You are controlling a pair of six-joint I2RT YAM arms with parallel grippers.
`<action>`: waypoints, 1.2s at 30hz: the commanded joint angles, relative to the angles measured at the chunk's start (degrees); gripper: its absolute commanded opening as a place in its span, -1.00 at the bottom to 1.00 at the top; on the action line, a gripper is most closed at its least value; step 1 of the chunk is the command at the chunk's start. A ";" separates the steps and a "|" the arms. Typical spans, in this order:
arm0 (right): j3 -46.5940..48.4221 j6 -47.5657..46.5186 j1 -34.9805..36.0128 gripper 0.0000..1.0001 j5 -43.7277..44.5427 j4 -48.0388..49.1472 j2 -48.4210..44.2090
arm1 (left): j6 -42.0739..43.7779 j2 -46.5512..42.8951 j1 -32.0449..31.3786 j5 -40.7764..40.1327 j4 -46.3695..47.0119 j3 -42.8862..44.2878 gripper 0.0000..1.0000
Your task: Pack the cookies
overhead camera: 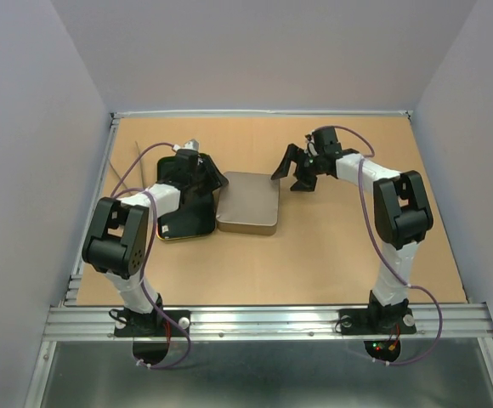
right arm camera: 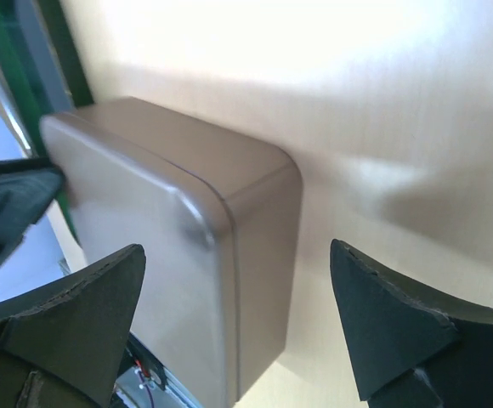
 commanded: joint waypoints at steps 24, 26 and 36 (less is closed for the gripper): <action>8.27 -6.16 0.12 0.94 9.15 -4.41 -10.78 | 8.44 -14.84 0.47 -3.88 -13.34 13.19 0.35; 8.53 -7.13 0.21 0.95 10.20 -4.32 -14.02 | 10.02 -18.36 0.47 -5.20 -13.34 14.07 0.36; -1.99 -10.12 0.12 1.00 22.57 -0.90 -34.85 | 15.13 -43.66 0.47 -22.05 -2.38 -3.64 0.51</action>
